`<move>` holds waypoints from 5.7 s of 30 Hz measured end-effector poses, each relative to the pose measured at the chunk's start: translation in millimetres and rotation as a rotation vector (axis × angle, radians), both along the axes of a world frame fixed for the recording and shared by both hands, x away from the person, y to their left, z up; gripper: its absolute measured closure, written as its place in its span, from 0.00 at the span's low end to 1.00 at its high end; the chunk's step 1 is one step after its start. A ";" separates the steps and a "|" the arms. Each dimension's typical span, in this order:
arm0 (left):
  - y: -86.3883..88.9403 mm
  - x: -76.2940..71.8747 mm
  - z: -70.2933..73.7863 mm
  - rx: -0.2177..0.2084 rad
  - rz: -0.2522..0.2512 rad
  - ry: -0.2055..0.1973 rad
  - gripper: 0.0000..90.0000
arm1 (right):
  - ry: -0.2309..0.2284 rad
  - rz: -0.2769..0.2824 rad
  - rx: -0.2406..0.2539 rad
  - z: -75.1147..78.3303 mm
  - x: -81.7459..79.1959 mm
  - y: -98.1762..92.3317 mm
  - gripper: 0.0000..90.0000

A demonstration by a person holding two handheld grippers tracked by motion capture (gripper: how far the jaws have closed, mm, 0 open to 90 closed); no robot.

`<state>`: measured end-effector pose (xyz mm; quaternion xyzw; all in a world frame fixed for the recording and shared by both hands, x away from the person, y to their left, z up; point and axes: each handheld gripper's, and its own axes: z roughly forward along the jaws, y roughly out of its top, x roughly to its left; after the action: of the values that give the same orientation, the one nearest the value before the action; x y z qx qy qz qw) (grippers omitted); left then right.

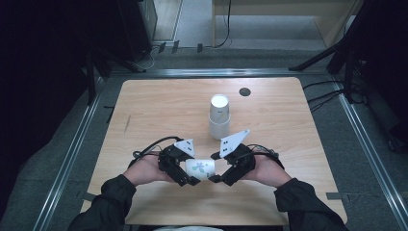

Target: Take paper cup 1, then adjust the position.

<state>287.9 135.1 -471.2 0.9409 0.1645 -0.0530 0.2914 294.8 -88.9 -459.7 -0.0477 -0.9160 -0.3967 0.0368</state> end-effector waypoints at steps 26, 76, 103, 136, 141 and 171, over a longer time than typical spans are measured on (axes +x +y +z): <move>-16.2 -7.5 -11.7 0.128 -0.048 0.026 0.25 | -0.022 0.084 -0.152 -31.1 -6.9 26.7 0.32; 22.0 6.5 13.1 -0.181 0.053 -0.032 0.15 | 0.020 -0.057 0.051 -4.2 17.4 -15.5 0.38; 28.8 0.7 27.1 -0.428 0.146 -0.046 0.17 | 0.078 -0.030 0.180 6.7 20.8 -14.9 0.38; 25.7 -0.2 26.0 -0.428 0.144 -0.034 0.27 | 0.110 -0.004 0.119 -0.7 16.3 -0.7 0.35; 27.6 0.1 26.5 -0.426 0.149 -0.044 0.27 | 0.100 -0.006 0.107 -3.7 15.2 0.6 0.27; 55.7 25.1 16.2 -0.259 0.348 -0.112 0.27 | -0.013 -0.299 -0.030 -22.7 34.9 -23.3 0.25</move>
<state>313.0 190.8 -455.0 0.8546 0.2998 0.0296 0.4230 329.7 -112.2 -482.5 -0.1815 -0.9047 -0.3844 -0.0292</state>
